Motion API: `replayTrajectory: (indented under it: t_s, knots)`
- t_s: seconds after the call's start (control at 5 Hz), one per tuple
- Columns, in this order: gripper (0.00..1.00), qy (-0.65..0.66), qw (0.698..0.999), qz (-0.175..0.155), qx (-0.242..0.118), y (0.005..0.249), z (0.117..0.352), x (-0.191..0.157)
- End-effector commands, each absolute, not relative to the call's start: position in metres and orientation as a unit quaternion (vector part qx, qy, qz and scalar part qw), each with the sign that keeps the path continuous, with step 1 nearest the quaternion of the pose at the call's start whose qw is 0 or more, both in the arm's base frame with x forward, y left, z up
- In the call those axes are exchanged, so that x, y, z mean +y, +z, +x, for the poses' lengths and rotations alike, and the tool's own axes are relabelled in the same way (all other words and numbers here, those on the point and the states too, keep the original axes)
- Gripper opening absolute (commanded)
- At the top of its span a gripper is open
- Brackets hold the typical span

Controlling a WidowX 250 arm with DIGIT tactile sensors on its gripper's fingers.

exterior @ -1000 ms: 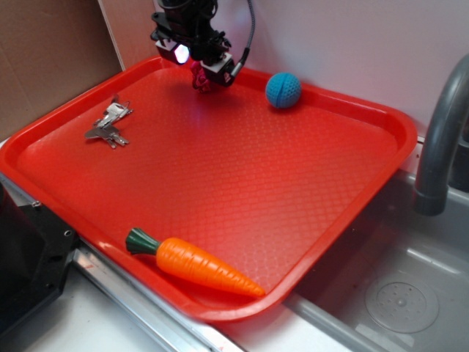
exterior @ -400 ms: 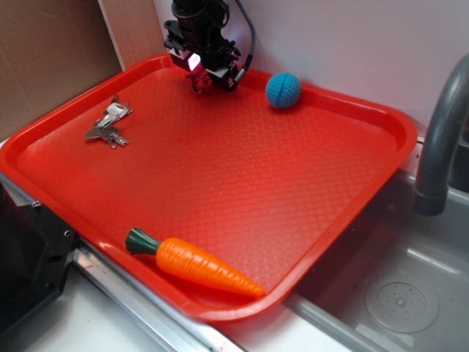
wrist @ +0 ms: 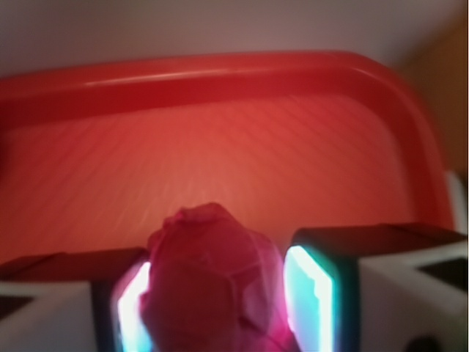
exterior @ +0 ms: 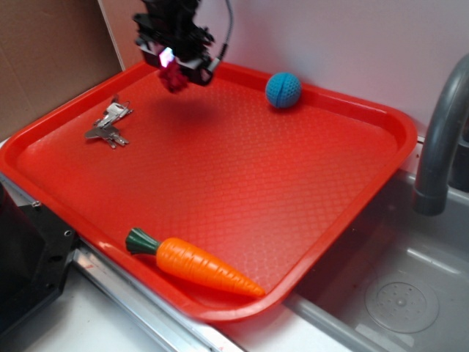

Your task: Grab the red paper.

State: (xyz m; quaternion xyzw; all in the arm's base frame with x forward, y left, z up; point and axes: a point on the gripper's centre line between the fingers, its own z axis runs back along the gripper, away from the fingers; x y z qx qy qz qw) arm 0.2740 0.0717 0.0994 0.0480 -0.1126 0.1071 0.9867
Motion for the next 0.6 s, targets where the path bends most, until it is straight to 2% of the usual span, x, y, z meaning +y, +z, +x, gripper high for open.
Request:
replayTrajectory:
  t_s: [0.0, 0.2, 0.4]
  knots:
    - [0.00, 0.139, 0.989, -0.022, -0.041, 0.187, 0.213, 0.066]
    - [0.00, 0.113, 0.993, -0.024, -0.003, 0.190, 0.217, 0.053]
    - [0.00, 0.110, 0.994, -0.003, 0.006, 0.179, 0.229, 0.046]
